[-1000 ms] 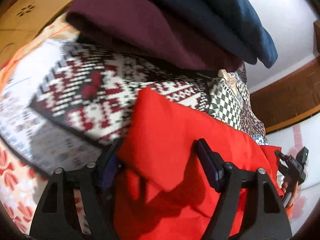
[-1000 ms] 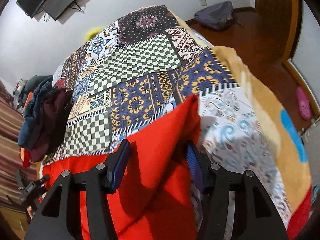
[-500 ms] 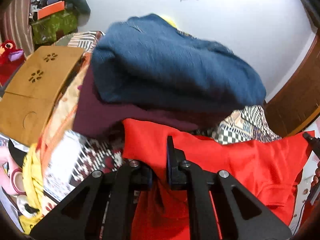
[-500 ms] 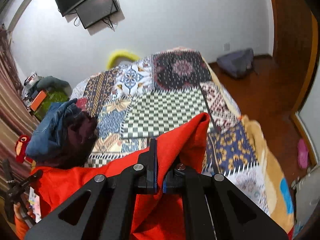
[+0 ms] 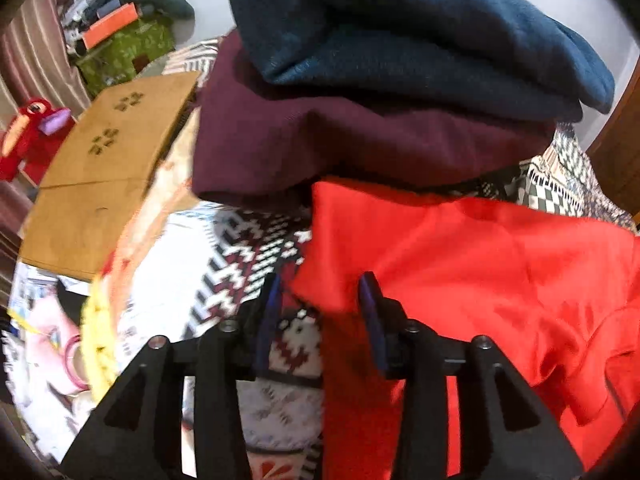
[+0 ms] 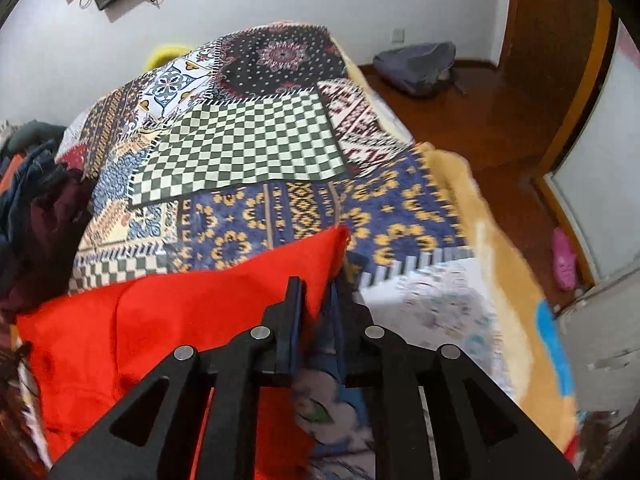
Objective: Fold large clothes
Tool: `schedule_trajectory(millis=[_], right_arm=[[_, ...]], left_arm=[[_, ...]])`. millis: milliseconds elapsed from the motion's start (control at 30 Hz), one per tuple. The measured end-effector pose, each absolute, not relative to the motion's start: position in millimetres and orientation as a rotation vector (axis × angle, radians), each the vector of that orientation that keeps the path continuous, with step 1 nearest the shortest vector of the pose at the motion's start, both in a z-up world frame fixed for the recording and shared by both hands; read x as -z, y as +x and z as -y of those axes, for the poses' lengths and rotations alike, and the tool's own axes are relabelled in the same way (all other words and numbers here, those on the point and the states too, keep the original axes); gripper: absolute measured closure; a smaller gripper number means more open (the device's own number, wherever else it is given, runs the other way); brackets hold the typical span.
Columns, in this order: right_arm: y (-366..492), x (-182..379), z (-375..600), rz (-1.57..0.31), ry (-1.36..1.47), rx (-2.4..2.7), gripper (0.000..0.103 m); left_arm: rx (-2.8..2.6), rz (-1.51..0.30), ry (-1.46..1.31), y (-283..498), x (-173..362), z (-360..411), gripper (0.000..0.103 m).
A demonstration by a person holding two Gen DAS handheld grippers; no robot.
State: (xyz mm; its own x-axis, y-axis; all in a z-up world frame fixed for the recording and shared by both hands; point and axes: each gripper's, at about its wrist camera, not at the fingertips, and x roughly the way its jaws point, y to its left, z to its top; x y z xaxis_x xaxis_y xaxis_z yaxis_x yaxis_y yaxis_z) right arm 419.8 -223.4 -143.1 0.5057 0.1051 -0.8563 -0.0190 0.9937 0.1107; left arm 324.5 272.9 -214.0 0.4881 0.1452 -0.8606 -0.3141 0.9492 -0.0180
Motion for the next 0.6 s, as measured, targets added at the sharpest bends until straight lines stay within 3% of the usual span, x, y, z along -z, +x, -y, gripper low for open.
schedule_trajectory(millis=[67,200,333,400,600], right_arm=[[411.2,132.6,221.6,-1.013,0.050,-0.070,0.086],[396.5,109.3,201.0,-0.959,0.024,-0.174,0.065],[386.0,101.7,166.3,-0.936,0.011,-0.310,0.056],[381.6,107.5,143.2,-0.958,-0.015,-0.381,0.049],[370.4,156.1,89.0,-1.120,-0.198,-0.500,0.048]], left_arm=[[-0.287,-1.017,-0.165,318.3,202.7,-269.8,0.060],[-0.227,-0.965,-0.155,308.4,178.0,-250.6,0.057],[-0.135,-0.908,-0.139,314.6,154.5,-216.0,0.037],[-0.074,-0.889,-0.138,321.3,148.5,-194.5,0.035],[0.019,-0.960,-0.069,343.1,171.9,-134.7,0.031]])
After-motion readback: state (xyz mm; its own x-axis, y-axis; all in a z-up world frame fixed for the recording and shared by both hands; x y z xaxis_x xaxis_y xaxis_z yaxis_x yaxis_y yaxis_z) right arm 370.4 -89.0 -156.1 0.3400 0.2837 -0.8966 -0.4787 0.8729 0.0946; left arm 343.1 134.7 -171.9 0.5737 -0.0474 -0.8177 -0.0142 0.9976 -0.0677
